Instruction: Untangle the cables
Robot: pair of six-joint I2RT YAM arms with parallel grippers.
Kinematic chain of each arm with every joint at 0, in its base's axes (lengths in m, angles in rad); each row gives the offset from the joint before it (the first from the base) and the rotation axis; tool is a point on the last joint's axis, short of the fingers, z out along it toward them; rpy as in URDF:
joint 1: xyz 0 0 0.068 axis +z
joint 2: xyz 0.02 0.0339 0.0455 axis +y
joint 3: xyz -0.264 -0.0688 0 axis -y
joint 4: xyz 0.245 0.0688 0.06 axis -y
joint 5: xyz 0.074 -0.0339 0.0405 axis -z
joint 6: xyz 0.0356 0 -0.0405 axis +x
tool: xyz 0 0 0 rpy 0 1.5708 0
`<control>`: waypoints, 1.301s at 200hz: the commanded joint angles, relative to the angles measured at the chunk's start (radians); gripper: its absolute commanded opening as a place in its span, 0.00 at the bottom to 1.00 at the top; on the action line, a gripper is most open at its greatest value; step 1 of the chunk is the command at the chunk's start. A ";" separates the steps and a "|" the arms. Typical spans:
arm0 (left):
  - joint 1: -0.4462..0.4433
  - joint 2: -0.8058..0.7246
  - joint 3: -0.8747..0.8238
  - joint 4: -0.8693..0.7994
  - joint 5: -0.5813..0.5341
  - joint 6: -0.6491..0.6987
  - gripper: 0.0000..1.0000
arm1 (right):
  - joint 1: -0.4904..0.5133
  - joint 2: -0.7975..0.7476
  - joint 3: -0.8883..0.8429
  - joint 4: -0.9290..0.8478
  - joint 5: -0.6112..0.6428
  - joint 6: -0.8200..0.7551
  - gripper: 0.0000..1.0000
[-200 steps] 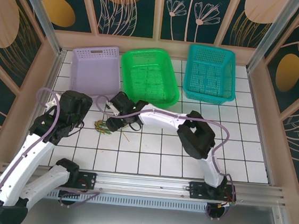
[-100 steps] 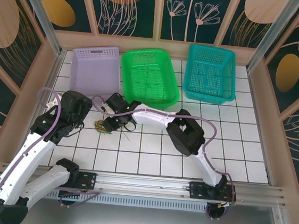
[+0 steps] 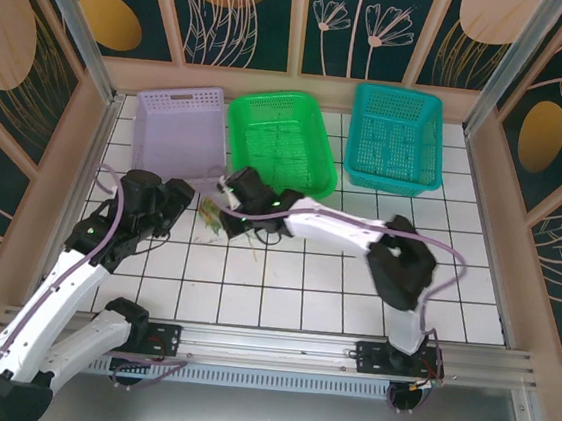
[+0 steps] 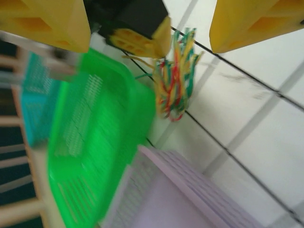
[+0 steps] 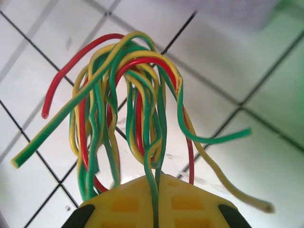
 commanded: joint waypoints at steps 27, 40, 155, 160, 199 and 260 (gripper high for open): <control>-0.019 0.189 0.005 0.492 0.424 0.048 0.70 | -0.140 -0.326 -0.159 0.005 0.046 0.153 0.00; -0.034 0.248 0.069 0.493 0.443 0.102 0.72 | -0.188 -0.363 -0.171 -0.029 -0.007 0.165 0.00; -0.231 0.555 0.263 0.506 0.430 0.248 0.70 | -0.363 -0.443 -0.114 -0.212 -0.252 0.192 0.00; -0.230 0.556 0.261 0.508 0.424 0.254 0.69 | -0.364 -0.446 -0.114 -0.213 -0.254 0.192 0.00; -0.231 0.579 0.261 0.515 0.406 0.269 0.58 | -0.365 -0.464 -0.123 -0.213 -0.267 0.198 0.00; -0.231 0.596 0.261 0.565 0.450 0.265 0.16 | -0.364 -0.465 -0.129 -0.201 -0.268 0.205 0.00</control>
